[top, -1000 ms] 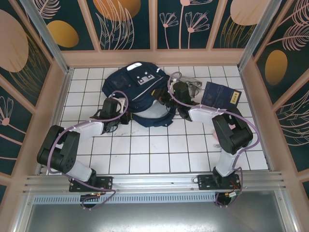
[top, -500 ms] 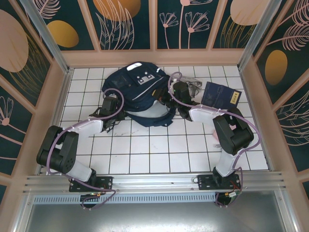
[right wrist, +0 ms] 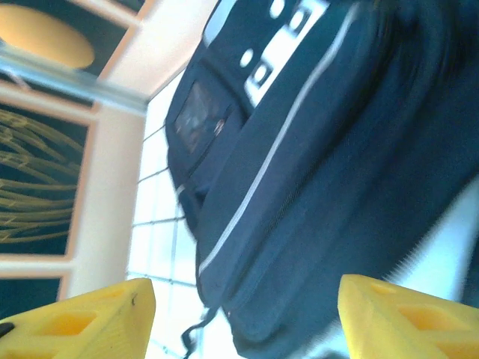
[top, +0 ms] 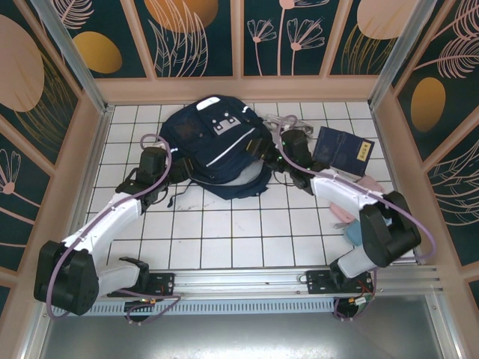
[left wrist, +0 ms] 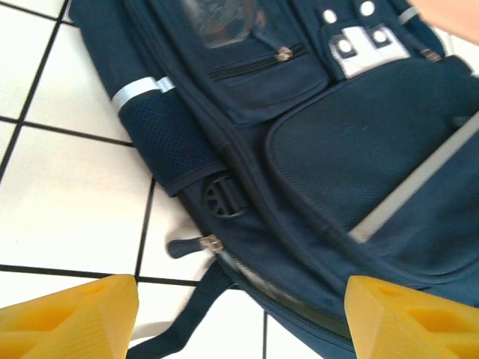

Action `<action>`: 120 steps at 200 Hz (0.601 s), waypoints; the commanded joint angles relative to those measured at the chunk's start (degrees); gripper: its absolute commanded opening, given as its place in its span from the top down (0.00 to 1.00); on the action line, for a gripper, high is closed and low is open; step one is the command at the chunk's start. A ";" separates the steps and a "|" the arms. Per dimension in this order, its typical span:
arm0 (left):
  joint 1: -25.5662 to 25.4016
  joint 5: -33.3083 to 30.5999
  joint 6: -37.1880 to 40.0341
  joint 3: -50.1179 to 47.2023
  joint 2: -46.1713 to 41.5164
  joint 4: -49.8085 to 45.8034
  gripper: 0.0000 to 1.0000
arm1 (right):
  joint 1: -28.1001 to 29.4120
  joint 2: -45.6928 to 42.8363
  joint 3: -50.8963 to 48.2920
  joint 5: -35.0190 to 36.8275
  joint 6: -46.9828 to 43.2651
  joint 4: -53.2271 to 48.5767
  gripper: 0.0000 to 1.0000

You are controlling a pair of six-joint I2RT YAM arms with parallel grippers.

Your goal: Pack the student bag

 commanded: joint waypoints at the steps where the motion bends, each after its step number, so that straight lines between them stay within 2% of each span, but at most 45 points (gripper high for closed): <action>1: -0.45 4.04 1.54 2.91 0.00 -0.75 0.27 | -3.76 -1.71 -0.63 10.28 -6.87 -7.58 0.34; 29: -4.15 4.68 2.10 6.94 3.65 0.10 0.26 | -7.34 4.35 2.46 11.21 -9.93 -7.87 0.35; 69: -12.10 1.75 3.32 13.54 12.37 -1.13 0.27 | -10.26 16.17 12.02 4.84 -12.46 -8.13 0.38; 99: -15.07 2.23 2.56 16.80 17.68 -0.51 0.28 | -12.06 24.47 20.02 7.20 -13.54 -12.43 0.36; 120: -15.46 6.00 1.31 16.91 20.19 3.06 0.28 | -12.90 29.44 25.11 8.98 -14.76 -15.96 0.35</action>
